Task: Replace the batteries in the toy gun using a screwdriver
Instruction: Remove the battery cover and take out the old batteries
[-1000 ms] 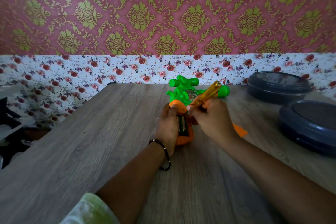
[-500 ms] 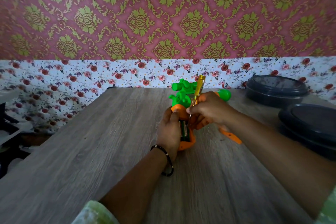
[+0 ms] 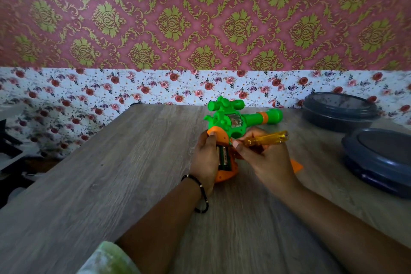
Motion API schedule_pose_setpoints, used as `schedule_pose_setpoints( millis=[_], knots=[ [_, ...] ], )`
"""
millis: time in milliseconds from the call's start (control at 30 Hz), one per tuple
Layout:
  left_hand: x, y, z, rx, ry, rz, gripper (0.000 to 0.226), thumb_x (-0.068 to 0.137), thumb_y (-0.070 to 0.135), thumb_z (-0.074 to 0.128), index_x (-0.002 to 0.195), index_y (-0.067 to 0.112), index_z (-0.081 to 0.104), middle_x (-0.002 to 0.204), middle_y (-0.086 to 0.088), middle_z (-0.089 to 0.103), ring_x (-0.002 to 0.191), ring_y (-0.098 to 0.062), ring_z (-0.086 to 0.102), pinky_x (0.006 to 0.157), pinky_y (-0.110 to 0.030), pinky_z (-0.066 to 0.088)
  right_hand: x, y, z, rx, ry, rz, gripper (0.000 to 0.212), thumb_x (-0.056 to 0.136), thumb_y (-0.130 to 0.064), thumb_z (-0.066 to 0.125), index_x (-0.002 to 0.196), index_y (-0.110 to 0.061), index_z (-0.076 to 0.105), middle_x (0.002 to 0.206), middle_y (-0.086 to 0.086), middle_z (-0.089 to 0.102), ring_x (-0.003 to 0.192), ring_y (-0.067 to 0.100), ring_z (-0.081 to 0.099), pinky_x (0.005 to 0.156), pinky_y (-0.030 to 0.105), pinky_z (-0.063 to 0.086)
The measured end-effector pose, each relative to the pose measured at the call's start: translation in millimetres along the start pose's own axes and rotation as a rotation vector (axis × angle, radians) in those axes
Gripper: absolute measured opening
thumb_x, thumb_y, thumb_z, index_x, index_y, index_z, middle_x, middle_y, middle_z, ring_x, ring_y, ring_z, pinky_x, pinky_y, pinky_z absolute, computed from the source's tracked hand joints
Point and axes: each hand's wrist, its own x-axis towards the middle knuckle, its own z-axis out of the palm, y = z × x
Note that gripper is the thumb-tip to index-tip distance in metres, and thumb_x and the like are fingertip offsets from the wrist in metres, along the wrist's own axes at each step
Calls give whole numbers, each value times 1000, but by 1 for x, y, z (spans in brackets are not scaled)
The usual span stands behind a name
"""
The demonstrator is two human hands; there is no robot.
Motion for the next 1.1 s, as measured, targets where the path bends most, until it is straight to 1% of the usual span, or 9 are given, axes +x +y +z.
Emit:
schedule_pose_setpoints(
  millis=[167, 233, 333, 500, 600, 767, 833, 1000, 1100],
  knots=[
    [1, 1, 0, -1, 16, 22, 27, 103, 38, 38, 114, 23, 59, 110, -20, 64, 99, -39, 65, 87, -61, 54, -2, 0, 1, -103, 2, -73, 20, 78, -30, 65, 68, -14, 59, 57, -1, 58, 54, 11, 56, 52, 31, 47],
    [1, 1, -1, -2, 4, 30, 28, 104, 35, 37, 117, 20, 57, 105, -17, 64, 88, -33, 65, 77, -51, 58, -2, 0, 3, -139, 3, -96, 14, 78, -26, 65, 69, -18, 58, 56, -7, 56, 53, 3, 53, 52, 18, 40],
    [2, 1, -2, 11, -8, 51, 28, 105, 31, 35, 117, 18, 57, 97, -13, 63, 75, -24, 64, 60, -33, 55, -2, -1, 4, -172, 9, -143, 12, 78, -22, 66, 70, -22, 57, 52, -13, 51, 48, -1, 48, 49, 11, 34],
    [-3, 2, -1, 76, 5, 84, 24, 104, 32, 36, 109, 24, 59, 112, -17, 65, 103, -35, 64, 92, -54, 53, -6, -1, 3, -216, 9, -205, 14, 79, -19, 67, 69, -17, 57, 49, -10, 49, 46, -1, 46, 46, 17, 34],
    [-3, 2, -1, 83, 11, 98, 23, 105, 31, 35, 108, 27, 58, 112, -15, 64, 105, -34, 63, 94, -53, 53, -7, 0, 3, -204, 13, -196, 13, 79, -19, 67, 71, -15, 59, 51, -5, 54, 48, 0, 48, 47, 20, 37],
    [-4, 3, -1, 127, 19, 112, 34, 104, 34, 35, 126, 20, 57, 117, -15, 65, 106, -33, 64, 94, -53, 53, -6, -2, 6, -249, 13, -183, 12, 78, -19, 66, 70, -13, 59, 55, -10, 55, 51, -6, 50, 50, 8, 33],
    [-4, 2, 0, 122, 18, 116, 33, 104, 33, 36, 123, 18, 58, 113, -16, 66, 102, -33, 65, 90, -51, 55, -3, -4, 6, -238, -3, -149, 13, 77, -23, 65, 70, -13, 59, 57, -9, 58, 53, -4, 54, 52, 10, 38],
    [-2, 1, 0, 79, 2, 105, 25, 104, 31, 38, 96, 26, 62, 92, -13, 69, 71, -26, 67, 73, -43, 56, 18, -7, -1, -117, -113, 146, 15, 71, -29, 66, 68, -15, 62, 68, 13, 67, 69, 29, 67, 68, 49, 56],
    [-3, 0, -1, 77, -9, 112, 26, 104, 27, 39, 90, 27, 60, 81, -8, 69, 61, -21, 64, 63, -30, 51, 33, -20, -6, 35, -228, 319, 18, 79, -8, 68, 66, -13, 57, 70, 22, 64, 69, 36, 65, 69, 47, 57]
  ],
)
